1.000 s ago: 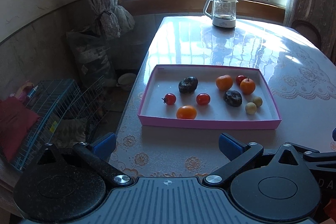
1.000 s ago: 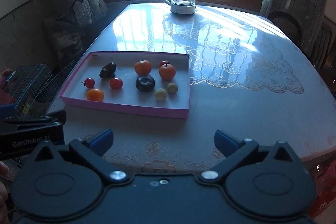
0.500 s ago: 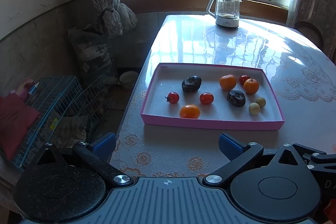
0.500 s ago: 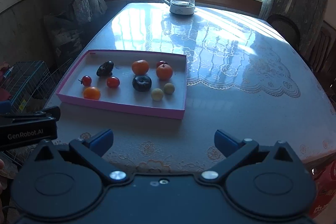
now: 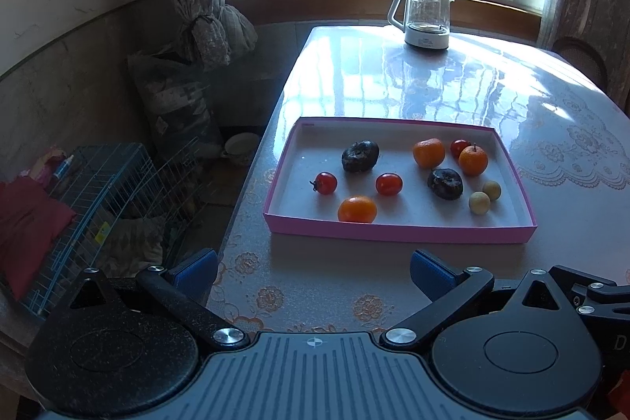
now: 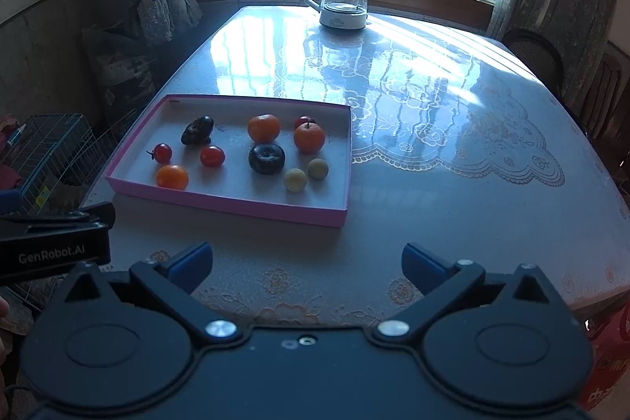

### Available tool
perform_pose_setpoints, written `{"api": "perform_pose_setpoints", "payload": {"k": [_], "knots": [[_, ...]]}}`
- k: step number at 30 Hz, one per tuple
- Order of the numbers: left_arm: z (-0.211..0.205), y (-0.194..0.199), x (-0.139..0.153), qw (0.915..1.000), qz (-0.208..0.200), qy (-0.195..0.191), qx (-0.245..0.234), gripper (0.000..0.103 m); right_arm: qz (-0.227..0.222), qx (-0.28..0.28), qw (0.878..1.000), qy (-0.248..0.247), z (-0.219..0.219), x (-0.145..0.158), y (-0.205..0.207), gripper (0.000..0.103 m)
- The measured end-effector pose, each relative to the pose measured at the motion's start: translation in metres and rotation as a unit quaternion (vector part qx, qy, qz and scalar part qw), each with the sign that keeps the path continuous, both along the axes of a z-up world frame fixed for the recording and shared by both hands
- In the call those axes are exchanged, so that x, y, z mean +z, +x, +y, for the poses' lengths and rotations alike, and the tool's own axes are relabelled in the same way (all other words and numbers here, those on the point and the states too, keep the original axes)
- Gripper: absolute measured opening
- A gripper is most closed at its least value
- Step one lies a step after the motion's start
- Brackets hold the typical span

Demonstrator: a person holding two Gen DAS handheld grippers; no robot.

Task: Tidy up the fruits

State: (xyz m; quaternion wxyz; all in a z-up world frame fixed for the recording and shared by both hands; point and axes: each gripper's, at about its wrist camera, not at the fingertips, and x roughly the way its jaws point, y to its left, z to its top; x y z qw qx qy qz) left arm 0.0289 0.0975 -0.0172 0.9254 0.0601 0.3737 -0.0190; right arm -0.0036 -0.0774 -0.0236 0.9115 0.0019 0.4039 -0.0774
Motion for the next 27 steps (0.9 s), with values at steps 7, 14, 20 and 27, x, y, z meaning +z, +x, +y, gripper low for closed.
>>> {"api": "perform_pose_setpoints", "payload": {"k": [7, 14, 20, 27], "knots": [[0.0010, 0.0008, 0.0000, 1.0000, 0.000, -0.001, 0.000, 0.103, 0.000, 0.000, 1.000, -0.001, -0.0002, 0.0002, 0.0000, 0.103], [0.0007, 0.0024, -0.0008, 1.0000, -0.001, 0.000, 0.000, 0.103, -0.001, 0.000, 1.000, -0.004, -0.0012, 0.0014, 0.0023, 0.103], [0.0006, 0.0031, -0.0018, 1.0000, 0.000, 0.000, 0.000, 0.103, -0.001, 0.000, 1.000, -0.004, -0.0021, 0.0015, 0.0032, 0.103], [0.0009, 0.0032, -0.0015, 1.0000, 0.000, 0.000, 0.000, 0.103, -0.002, -0.002, 1.000, -0.006, -0.0015, 0.0022, 0.0035, 0.103]]}}
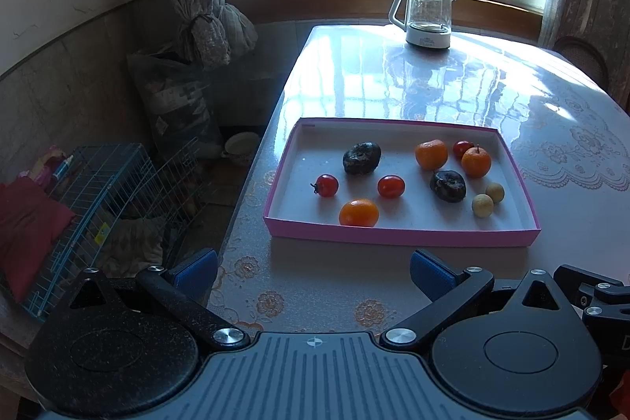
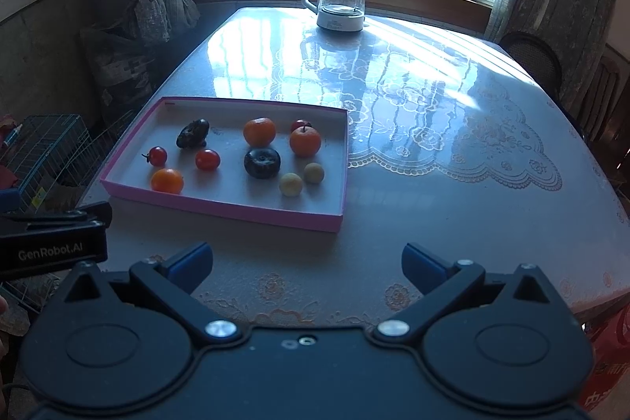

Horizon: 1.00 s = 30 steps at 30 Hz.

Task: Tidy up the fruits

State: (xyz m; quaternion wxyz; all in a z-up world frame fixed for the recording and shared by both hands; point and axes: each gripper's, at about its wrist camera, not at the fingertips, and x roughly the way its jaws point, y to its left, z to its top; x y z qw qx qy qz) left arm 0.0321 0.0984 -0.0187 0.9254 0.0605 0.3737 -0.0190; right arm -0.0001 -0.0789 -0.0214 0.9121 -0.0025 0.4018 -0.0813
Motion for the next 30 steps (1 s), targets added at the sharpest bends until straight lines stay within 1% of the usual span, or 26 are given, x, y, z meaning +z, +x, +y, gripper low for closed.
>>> {"api": "perform_pose_setpoints", "payload": {"k": [17, 25, 28, 30], "knots": [[-0.0007, 0.0006, 0.0001, 1.0000, -0.004, 0.003, -0.008, 0.103, 0.000, 0.000, 1.000, 0.002, -0.0002, -0.0005, 0.0021, 0.103], [0.0024, 0.0031, 0.0006, 0.9999, 0.007, -0.012, -0.005, 0.103, 0.002, -0.004, 1.000, 0.002, -0.0012, -0.0020, 0.0020, 0.103], [0.0036, 0.0031, 0.0017, 0.9999, 0.002, -0.013, -0.001, 0.103, 0.002, -0.008, 1.000, 0.004, -0.0031, -0.0030, 0.0018, 0.103], [0.0030, 0.0027, 0.0020, 1.0000, -0.003, -0.007, -0.001, 0.103, 0.002, -0.009, 1.000, 0.004, -0.0035, -0.0032, 0.0016, 0.103]]}}
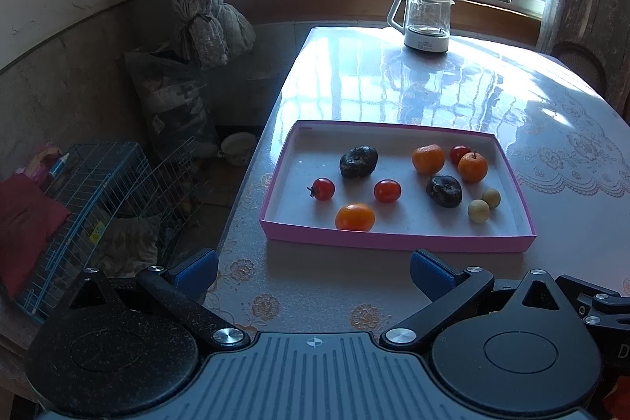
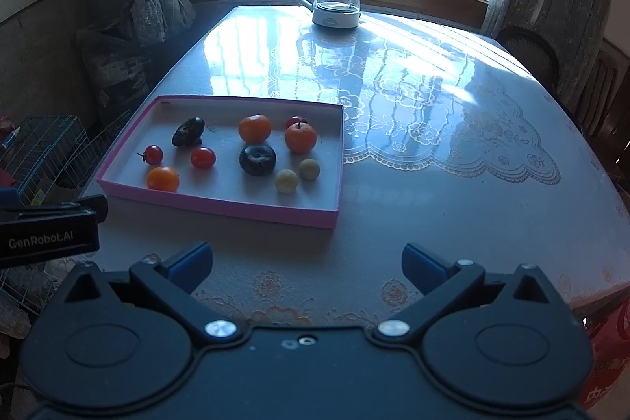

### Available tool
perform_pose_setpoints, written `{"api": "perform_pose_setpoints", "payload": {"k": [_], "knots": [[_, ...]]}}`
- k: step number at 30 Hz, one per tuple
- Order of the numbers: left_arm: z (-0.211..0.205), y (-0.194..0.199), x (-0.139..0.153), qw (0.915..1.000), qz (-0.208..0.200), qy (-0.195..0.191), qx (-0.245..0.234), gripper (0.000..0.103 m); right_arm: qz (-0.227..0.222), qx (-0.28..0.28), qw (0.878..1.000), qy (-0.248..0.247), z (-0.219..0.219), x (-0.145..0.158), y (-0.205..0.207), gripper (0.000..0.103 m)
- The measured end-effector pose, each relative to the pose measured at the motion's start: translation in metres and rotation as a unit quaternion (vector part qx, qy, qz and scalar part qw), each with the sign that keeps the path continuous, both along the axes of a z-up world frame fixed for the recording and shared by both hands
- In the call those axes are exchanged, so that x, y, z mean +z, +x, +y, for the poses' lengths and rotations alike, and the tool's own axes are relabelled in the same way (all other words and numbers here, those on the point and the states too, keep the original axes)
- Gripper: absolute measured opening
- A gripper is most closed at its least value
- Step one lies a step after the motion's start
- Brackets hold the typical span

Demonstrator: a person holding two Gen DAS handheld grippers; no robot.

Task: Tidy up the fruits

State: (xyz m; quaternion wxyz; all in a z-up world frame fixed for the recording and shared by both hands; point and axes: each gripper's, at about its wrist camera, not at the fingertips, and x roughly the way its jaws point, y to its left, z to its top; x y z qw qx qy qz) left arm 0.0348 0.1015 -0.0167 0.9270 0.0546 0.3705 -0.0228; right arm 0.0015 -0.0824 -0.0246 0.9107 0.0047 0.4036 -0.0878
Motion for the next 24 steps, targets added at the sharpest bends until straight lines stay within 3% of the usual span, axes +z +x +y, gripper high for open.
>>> {"api": "perform_pose_setpoints", "payload": {"k": [3, 7, 19, 24], "knots": [[-0.001, 0.000, 0.002, 0.9999, -0.009, 0.006, -0.005, 0.103, -0.001, -0.002, 1.000, -0.003, 0.000, 0.000, 0.000, 0.103], [0.001, 0.006, 0.003, 0.9997, 0.010, -0.016, -0.013, 0.103, -0.002, -0.001, 1.000, -0.002, 0.000, 0.000, 0.000, 0.103], [0.009, 0.009, 0.004, 0.9990, 0.004, -0.043, -0.009, 0.103, -0.005, -0.003, 1.000, -0.004, 0.003, 0.002, -0.002, 0.103], [0.004, 0.006, 0.004, 0.9998, -0.015, -0.011, -0.002, 0.103, -0.001, -0.003, 1.000, -0.006, 0.003, 0.000, 0.000, 0.103]]}}
